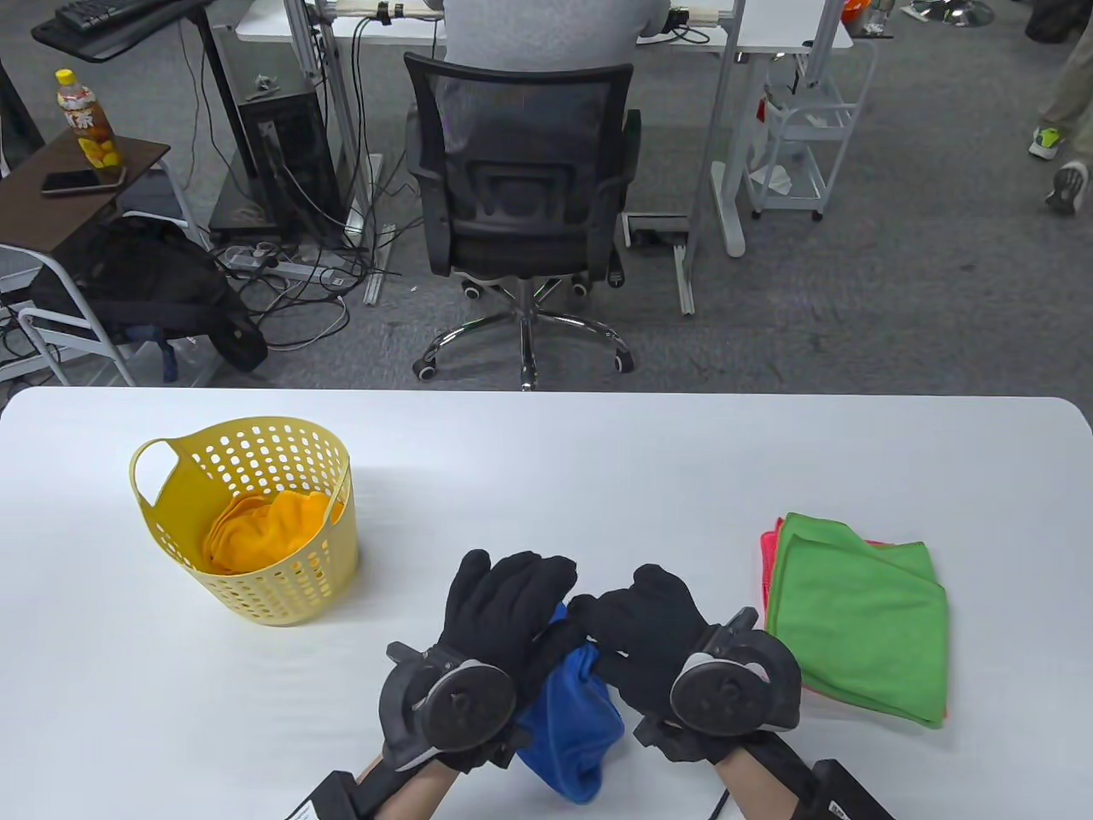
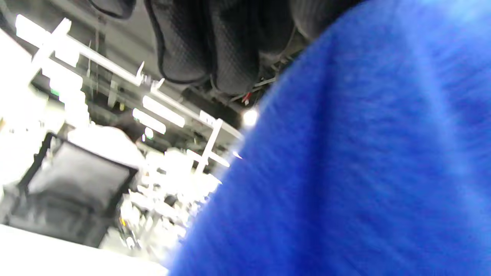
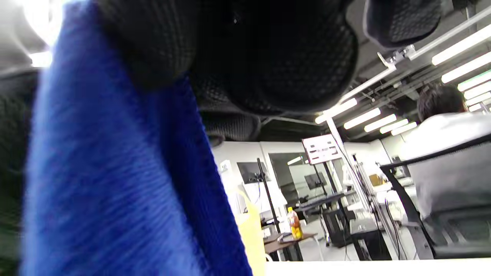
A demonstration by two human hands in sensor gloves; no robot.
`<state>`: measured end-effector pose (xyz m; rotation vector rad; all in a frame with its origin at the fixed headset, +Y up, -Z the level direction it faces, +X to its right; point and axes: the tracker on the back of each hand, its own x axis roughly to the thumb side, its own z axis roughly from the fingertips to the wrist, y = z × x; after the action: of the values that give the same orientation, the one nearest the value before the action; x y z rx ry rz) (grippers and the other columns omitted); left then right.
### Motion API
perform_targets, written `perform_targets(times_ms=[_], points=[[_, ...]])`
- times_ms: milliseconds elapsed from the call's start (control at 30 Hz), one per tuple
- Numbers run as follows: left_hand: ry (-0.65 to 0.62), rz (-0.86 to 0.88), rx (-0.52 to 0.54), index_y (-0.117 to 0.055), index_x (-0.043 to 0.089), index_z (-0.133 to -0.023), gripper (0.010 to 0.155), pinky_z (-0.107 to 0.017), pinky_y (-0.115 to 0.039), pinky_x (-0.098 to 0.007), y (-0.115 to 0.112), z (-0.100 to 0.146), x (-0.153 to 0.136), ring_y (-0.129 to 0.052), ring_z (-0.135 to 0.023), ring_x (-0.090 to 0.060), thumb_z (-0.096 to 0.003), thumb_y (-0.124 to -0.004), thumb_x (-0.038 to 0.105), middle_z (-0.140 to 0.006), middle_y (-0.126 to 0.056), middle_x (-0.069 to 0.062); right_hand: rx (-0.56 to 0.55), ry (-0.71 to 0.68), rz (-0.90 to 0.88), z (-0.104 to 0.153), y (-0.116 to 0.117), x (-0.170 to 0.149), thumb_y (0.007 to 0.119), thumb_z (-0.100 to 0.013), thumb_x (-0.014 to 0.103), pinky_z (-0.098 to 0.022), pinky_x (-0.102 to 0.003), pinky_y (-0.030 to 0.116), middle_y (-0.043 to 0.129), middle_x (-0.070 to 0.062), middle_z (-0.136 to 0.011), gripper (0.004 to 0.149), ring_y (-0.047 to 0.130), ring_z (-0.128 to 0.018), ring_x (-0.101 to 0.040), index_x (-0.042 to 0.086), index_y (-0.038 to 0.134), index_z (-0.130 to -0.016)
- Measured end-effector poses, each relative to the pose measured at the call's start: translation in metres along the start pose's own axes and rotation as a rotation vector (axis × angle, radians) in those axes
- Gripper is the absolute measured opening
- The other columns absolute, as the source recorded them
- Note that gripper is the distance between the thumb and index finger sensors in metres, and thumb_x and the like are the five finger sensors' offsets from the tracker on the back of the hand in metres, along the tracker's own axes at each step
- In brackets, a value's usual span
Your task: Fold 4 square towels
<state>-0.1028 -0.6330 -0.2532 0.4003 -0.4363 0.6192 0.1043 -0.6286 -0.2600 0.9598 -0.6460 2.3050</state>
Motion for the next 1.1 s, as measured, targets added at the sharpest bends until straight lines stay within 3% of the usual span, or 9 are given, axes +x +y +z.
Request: perform_targets(times_ms=[233, 300, 367, 533, 633, 733, 800, 967, 1100], points=[[0.006, 0.24, -0.128, -0.071, 0.029, -0.104, 0.054, -0.084, -0.056, -0.057, -0.006, -0.003, -0.007, -0.093, -0.093, -0.028, -0.0548, -0.061, 0.049, -0.095, -0.093, 0.003, -0.077, 0.061, -0.027, 0.002, -0.006, -0.001, 0.083, -0.051, 0.035, -0.058, -0.071, 0.064, 0.103, -0.015, -0.053, 0.036, 0.097, -0.034, -0.026, 0.008, 0.098, -0.069], [0.005, 0.247, -0.135, -0.069, 0.029, -0.105, 0.055, -0.084, -0.057, -0.056, -0.008, -0.002, -0.005, -0.093, -0.093, -0.028, -0.0551, -0.06, 0.05, -0.095, -0.092, 0.002, -0.081, 0.103, -0.044, 0.002, -0.008, 0.0, 0.084, -0.051, 0.035, -0.058, -0.07, 0.065, 0.103, -0.016, -0.05, 0.036, 0.096, -0.032, -0.026, 0.006, 0.098, -0.067], [0.043, 0.183, -0.068, -0.07, 0.028, -0.104, 0.054, -0.082, -0.062, -0.052, -0.013, 0.003, 0.0, -0.098, -0.085, -0.026, -0.0555, -0.057, 0.05, -0.087, -0.096, 0.005, -0.086, 0.144, -0.019, 0.003, -0.007, 0.002, 0.084, -0.051, 0.034, -0.057, -0.069, 0.065, 0.103, -0.016, -0.049, 0.036, 0.096, -0.031, -0.026, 0.005, 0.098, -0.066], [0.075, 0.076, -0.006, -0.063, 0.021, -0.106, 0.054, -0.078, -0.068, -0.048, -0.017, 0.007, 0.011, -0.104, -0.069, -0.017, -0.0573, -0.06, 0.043, -0.067, -0.099, 0.014, -0.09, 0.151, 0.058, 0.004, 0.003, 0.007, 0.085, -0.05, 0.028, -0.058, -0.069, 0.064, 0.094, -0.018, -0.069, 0.042, 0.094, -0.047, -0.025, 0.004, 0.083, -0.085], [0.103, 0.101, 0.003, -0.06, 0.018, -0.107, 0.053, -0.079, -0.066, -0.049, -0.018, 0.009, 0.01, -0.103, -0.067, -0.016, -0.0578, -0.061, 0.039, -0.063, -0.097, 0.014, -0.185, 0.065, 0.102, 0.007, 0.008, 0.013, 0.087, -0.048, 0.024, -0.06, -0.07, 0.063, 0.085, -0.018, -0.08, 0.051, 0.092, -0.055, -0.024, 0.007, 0.072, -0.093], [0.115, 0.127, 0.008, -0.06, 0.018, -0.106, 0.052, -0.079, -0.066, -0.048, -0.017, 0.008, 0.009, -0.101, -0.068, -0.015, -0.0574, -0.06, 0.038, -0.062, -0.095, 0.015, -0.264, -0.085, 0.202, 0.01, 0.009, 0.019, 0.089, -0.046, 0.023, -0.061, -0.07, 0.062, 0.083, -0.017, -0.083, 0.049, 0.091, -0.056, -0.022, 0.015, 0.071, -0.091], [0.125, 0.142, 0.005, -0.06, 0.018, -0.105, 0.052, -0.079, -0.066, -0.048, -0.015, 0.007, 0.006, -0.101, -0.068, -0.015, -0.0572, -0.06, 0.038, -0.062, -0.095, 0.015, -0.252, -0.173, 0.222, 0.01, 0.01, 0.023, 0.089, -0.046, 0.023, -0.062, -0.07, 0.061, 0.084, -0.017, -0.085, 0.045, 0.092, -0.056, -0.022, 0.019, 0.074, -0.088], [0.159, 0.267, -0.049, -0.06, 0.019, -0.106, 0.052, -0.08, -0.064, -0.049, -0.017, 0.005, -0.003, -0.101, -0.072, -0.015, -0.0581, -0.058, 0.039, -0.067, -0.095, 0.016, -0.267, -0.172, 0.199, 0.011, 0.006, 0.018, 0.088, -0.047, 0.028, -0.062, -0.07, 0.061, 0.091, -0.016, -0.078, 0.04, 0.095, -0.051, -0.022, 0.015, 0.084, -0.084], [0.088, 0.316, -0.097, -0.055, 0.029, -0.11, 0.053, -0.085, -0.05, -0.058, -0.013, 0.002, -0.004, -0.081, -0.101, -0.028, -0.0583, -0.056, 0.043, -0.104, -0.079, 0.004, -0.273, -0.073, 0.088, 0.009, -0.003, 0.01, 0.084, -0.049, 0.029, -0.061, -0.071, 0.061, 0.096, -0.018, -0.071, 0.037, 0.096, -0.046, -0.023, 0.009, 0.089, -0.08]])
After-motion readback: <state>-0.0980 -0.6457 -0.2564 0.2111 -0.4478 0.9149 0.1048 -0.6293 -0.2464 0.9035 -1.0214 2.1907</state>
